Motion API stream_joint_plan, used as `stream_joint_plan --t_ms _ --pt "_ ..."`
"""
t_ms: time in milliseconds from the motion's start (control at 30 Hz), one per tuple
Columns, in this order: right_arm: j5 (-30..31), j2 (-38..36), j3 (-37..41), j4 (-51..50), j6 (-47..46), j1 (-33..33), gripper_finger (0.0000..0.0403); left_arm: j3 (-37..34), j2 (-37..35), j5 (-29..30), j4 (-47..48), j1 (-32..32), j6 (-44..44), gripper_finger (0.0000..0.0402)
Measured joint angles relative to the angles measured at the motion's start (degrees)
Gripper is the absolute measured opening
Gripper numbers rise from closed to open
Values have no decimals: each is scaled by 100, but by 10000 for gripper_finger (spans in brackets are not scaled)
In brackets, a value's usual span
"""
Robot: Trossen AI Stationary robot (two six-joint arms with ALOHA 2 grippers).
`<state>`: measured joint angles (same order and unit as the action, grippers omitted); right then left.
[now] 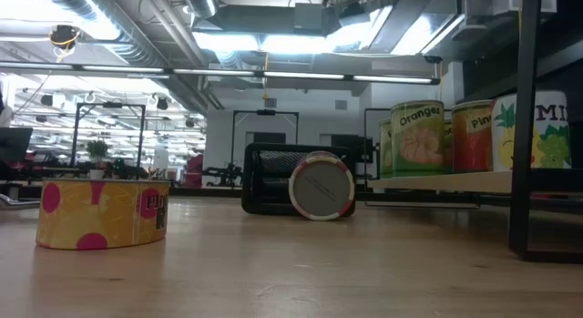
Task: Pick and place cans onto a shelf
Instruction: Put the small canned oranges on the shelf
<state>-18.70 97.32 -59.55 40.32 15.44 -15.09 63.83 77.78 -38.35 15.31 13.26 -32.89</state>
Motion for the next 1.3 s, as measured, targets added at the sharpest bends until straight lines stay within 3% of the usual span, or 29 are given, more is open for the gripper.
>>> stream_joint_plan --t_ms 233,433,667,833,1300 --pt "-11 -142 -6 -993 -22 -33 188 2 648 139 102 114 269 2" --pt "-472 -166 -6 -1981 -38 -229 188 4 1300 854 35 88 276 3" --pt "-507 -173 -6 -2946 -286 -509 188 0 1806 1310 -7 78 433 12" --pt "-504 -173 -6 -3287 -783 -571 188 -2 2030 1755 42 81 430 28" --pt "-494 -173 -6 -3427 -774 -588 188 -2 2205 2404 90 83 1034 42"
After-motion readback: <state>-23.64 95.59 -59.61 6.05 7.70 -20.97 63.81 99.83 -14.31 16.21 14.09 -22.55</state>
